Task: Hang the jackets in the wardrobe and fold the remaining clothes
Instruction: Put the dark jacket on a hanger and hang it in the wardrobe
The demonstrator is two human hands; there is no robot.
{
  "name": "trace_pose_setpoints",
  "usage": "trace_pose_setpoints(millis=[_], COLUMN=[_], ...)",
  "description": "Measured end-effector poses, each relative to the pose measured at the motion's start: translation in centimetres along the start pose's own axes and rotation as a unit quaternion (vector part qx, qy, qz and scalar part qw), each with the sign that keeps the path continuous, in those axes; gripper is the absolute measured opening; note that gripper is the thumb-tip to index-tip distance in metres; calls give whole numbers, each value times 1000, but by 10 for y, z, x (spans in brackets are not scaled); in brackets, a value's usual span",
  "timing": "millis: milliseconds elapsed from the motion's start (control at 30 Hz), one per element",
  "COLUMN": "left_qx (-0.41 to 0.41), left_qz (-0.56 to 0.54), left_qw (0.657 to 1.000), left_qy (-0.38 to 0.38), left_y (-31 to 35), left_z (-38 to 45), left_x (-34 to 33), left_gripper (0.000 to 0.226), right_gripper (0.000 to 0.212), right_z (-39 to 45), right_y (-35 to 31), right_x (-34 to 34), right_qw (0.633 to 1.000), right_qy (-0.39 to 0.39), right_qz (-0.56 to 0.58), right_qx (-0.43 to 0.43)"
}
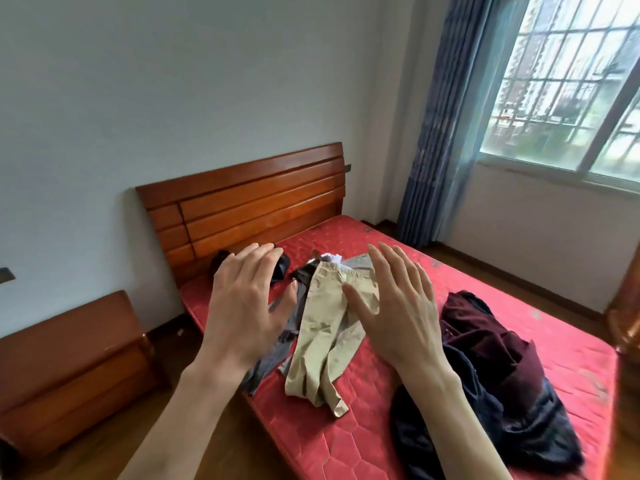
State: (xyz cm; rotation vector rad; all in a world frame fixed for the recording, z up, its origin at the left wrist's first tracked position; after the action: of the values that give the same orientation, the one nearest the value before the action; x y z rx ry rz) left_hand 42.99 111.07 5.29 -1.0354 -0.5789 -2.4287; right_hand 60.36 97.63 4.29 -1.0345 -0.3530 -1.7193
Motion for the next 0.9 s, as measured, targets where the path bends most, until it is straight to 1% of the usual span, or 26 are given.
trace_pose_setpoints(millis=[133,333,500,633,900], left_qx=[-32,-86,-117,-149,-171], left_qz=[-39,-87,-123,-150,-194], left_qw=[999,992,983,974,958], left_qy=[-18,-44,-74,-75,-123], left_y=[25,63,87,94,91], left_z=[23,61,95,121,164], left_x=[-38,-104,-166,-216,-322], left_gripper=[58,58,58,55,50], right_gripper=[72,77,75,73,71], right_z=[2,5,13,27,53], right_y=[47,111,161,192,247], right_x=[0,-4,-11,-27,-83], right_qw=[998,990,979,970,951], right_qy=[12,19,33,22,4], right_qz=[-26,-71,-100,-116,-151], right_qx=[-49,-117,-174,-213,-270])
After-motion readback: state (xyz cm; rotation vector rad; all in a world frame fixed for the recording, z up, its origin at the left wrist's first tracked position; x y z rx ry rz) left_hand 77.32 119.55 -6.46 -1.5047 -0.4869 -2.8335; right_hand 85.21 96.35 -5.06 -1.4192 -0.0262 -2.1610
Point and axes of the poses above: each hand's wrist, its own z-axis towards the middle knuckle, its own x-axis out of the back of the hand, y = z × x, the point moved 9 cm from there along z, towards the middle knuckle, and after that the axes turned 1 degree about z, right-handed, at the moved point
